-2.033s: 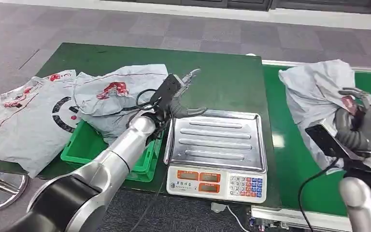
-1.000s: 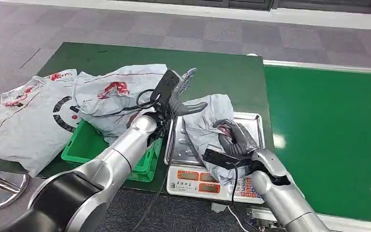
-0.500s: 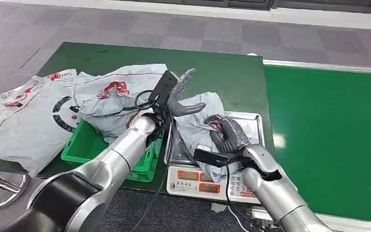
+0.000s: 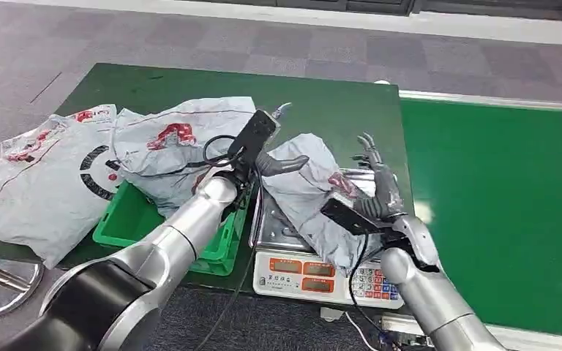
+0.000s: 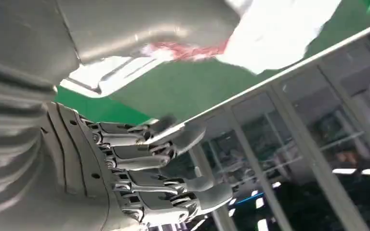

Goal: Moved the parcel from conveyor to table for the left to box.

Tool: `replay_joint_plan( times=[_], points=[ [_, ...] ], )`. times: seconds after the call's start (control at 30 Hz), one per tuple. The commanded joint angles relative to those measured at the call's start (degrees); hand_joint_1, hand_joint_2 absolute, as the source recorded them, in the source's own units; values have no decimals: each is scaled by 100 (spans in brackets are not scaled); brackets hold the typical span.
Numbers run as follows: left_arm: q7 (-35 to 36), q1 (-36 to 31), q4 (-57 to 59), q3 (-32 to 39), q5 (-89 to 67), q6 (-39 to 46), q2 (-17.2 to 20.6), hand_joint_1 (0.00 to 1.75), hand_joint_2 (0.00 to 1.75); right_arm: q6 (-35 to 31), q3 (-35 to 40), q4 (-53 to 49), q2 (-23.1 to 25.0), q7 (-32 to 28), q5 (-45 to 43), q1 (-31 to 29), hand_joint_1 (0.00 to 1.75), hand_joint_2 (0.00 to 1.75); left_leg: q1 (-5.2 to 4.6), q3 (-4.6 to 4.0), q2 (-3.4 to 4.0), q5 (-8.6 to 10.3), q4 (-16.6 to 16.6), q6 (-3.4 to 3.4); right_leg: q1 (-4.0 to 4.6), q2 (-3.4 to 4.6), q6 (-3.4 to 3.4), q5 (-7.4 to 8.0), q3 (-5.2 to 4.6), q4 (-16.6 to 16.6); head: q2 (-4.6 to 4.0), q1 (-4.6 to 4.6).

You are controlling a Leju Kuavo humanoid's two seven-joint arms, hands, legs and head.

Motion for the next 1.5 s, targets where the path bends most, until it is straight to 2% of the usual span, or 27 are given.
replay_joint_plan(
  times=[0.03, 0.23, 0.33, 0.57, 0.67, 0.87, 0.97, 1.0, 1.07, 1.2, 1.27, 1.37, 1.4, 1.43, 1.5],
  points=[
    [46, -197, 286, -407, -25, 20, 86, 0, 175, 23, -409, -95, -122, -25, -67, 76, 0, 175, 0, 7, 8, -2, -2, -1, 2, 0, -4, -2, 4, -1, 0, 0],
    [46, -197, 286, -407, -25, 20, 86, 0, 175, 23, -409, -95, -122, -25, -67, 76, 0, 175, 3, 7, 11, -1, -2, -1, 6, 3, -3, -1, 3, -3, 0, 0],
    [83, -206, 307, -473, -77, 47, 80, 0, 175, -134, -513, -267, -255, -138, -346, 240, 0, 175, 5, 11, 12, -3, -3, 0, 7, 2, -3, -2, 8, -6, 0, 0],
    [467, -435, 380, -1066, -737, 265, 41, 0, 175, -236, -969, -796, -136, -263, -825, 502, 0, 175, 3, 7, 6, -6, 3, 1, 6, -4, -4, -6, 7, 0, 0, 0],
    [730, -509, 442, -1731, -1473, 263, 22, 0, 175, -574, -1300, -1111, -101, -447, -867, 623, 0, 175, 5, 9, 10, -6, 2, -1, 8, -2, -7, -5, 11, -3, 0, 0],
    [790, -509, 449, -1903, -1671, 234, 26, 0, 175, -639, -1437, -1218, -100, -499, -846, 671, 0, 175, 5, 12, 10, -6, 0, 0, 8, -3, -6, -4, 12, -7, 0, 0],
    [989, -439, 533, -2232, -2092, 129, -41, 0, 175, -690, -1924, -1469, -55, -514, -1000, 774, 0, 175, 6, 22, 15, -7, -6, 1, 10, -3, -8, -4, 24, -14, 0, 0],
    [1011, -346, 585, -2477, -2367, 53, -45, 0, 175, -435, -2226, -1597, -24, -392, -1314, 841, 0, 175, 5, 17, 8, -5, -5, 1, 9, -7, -6, -5, 19, -12, 0, 0],
    [970, -176, 663, -2533, -2504, 221, -98, 0, 175, -177, -2722, -1801, 49, -444, -1411, 1002, 0, 175, 0, 23, -3, -2, -11, 2, 3, -16, -5, -7, 24, -14, 0, 0],
    [197, 158, 495, -2781, -2915, 1159, -256, 0, 175, -25, -3447, -2106, 116, -549, -1423, 1136, 0, 175, -2, 17, -11, -2, -10, 3, 0, -20, -1, -7, 21, -11, 0, 0],
    [149, 220, 468, -2942, -3127, 1397, -310, 0, 175, 25, -3533, -2086, 93, -582, -1417, 1100, 0, 175, -4, 14, -8, -3, -8, 3, -2, -16, -1, -7, 17, -10, 0, 0],
    [278, 168, 616, -3604, -3803, 1108, -496, 0, 175, 112, -3607, -1770, -40, -810, -1502, 974, 0, 175, -5, 12, -12, -8, -5, 9, -4, -20, 0, -9, 18, -9, 0, 0],
    [268, 158, 645, -3722, -3911, 946, -527, 28, 175, 143, -3587, -1629, -101, -895, -1555, 937, 0, 175, -2, 24, -2, -11, -10, 9, 1, -16, -3, -7, 32, -19, 0, 0],
    [258, 147, 673, -3869, -4050, 777, -538, 175, 175, 160, -3574, -1476, -146, -978, -1634, 874, 0, 175, -4, 10, -6, -9, -3, 10, -2, -15, 1, -6, 17, -10, 0, 0],
    [202, 175, 702, -3977, -4145, 547, -528, 175, 175, 140, -3508, -1135, -263, -1154, -1815, 731, 0, 175, -4, 15, 7, -13, -4, 10, -2, -4, 1, -4, 18, -12, 0, 0]
  ],
)
